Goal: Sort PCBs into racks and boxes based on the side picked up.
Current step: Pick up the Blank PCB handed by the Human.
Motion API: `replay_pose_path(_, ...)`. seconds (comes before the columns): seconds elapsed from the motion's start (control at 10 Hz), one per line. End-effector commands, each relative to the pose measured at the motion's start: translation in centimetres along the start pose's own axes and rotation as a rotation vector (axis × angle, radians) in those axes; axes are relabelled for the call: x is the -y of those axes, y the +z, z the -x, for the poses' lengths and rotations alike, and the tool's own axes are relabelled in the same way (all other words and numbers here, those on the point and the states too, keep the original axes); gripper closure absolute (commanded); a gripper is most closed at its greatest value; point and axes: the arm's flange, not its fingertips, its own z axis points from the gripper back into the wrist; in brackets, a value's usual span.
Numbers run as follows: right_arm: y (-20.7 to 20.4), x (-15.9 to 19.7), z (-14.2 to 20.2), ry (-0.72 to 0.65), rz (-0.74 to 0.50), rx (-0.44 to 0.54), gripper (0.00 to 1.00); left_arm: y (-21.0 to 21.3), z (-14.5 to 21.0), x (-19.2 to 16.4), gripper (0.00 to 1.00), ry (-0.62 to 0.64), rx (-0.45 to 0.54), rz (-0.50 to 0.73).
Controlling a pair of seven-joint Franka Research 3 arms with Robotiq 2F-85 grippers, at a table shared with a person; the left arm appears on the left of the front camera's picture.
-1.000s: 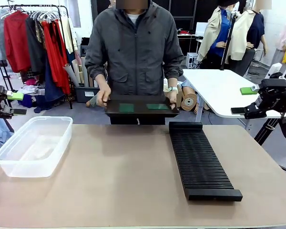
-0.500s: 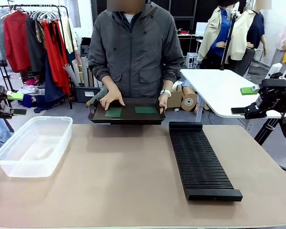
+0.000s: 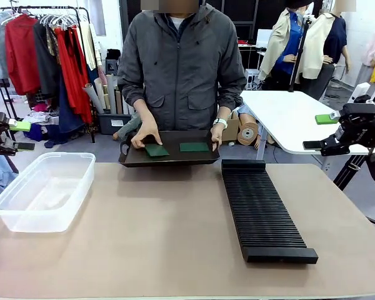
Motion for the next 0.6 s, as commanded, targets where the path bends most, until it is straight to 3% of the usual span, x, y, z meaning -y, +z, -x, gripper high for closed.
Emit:
replay_pose_path(0.0,-0.04,-0.08,-0.09,0.007,-0.004,0.005,0.0,0.16,0.15,0.19,0.0,0.008,-0.009,-0.004)
replay_pose_path(0.5,-0.04,-0.08,-0.09,0.007,-0.004,0.005,0.0,0.16,0.15,0.19,0.0,0.008,-0.009,-0.004)
